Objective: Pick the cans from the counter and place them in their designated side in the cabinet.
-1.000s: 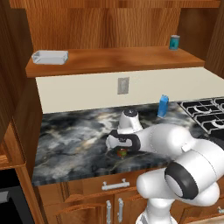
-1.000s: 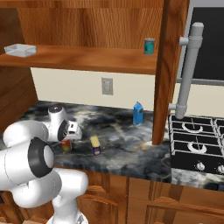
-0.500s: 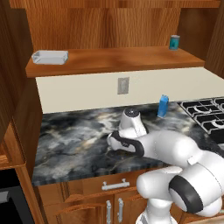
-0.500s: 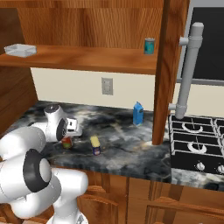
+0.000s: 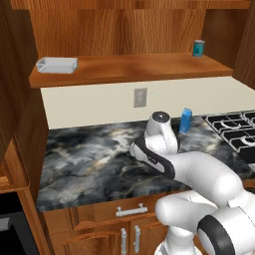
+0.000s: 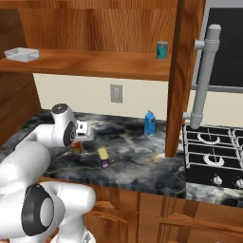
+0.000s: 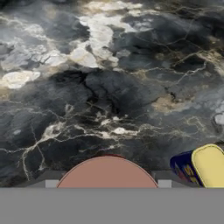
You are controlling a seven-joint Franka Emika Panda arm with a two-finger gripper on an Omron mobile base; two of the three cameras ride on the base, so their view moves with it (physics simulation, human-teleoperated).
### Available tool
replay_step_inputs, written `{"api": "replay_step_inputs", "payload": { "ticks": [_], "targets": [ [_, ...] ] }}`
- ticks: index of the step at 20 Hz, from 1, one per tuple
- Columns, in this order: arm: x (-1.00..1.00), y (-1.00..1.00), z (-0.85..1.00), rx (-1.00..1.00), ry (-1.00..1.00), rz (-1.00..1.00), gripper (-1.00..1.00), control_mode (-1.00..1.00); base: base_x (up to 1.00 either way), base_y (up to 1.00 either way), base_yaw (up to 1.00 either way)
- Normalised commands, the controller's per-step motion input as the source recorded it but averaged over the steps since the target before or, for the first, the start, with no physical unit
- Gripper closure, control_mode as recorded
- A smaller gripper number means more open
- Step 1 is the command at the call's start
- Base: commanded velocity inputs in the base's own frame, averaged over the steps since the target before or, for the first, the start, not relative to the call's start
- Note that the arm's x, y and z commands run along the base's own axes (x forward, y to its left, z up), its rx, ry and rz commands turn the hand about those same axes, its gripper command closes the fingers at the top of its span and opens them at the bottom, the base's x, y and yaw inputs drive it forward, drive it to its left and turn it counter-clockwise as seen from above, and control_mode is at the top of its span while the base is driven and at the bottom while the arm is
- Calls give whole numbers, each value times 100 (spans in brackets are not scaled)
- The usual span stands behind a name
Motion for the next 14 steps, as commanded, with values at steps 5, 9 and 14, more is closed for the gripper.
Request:
{"api": "replay_step_inputs", "payload": {
  "ticks": [5,9,14],
  "targets": [
    [-15,-26,54,0,0,0,100,-100,0,0,0],
    [-26,-23,47,-1,-4,0,100,-100,0,0,0],
    [-25,-22,40,0,-1,0,100,-100,0,0,0]
  ]
}}
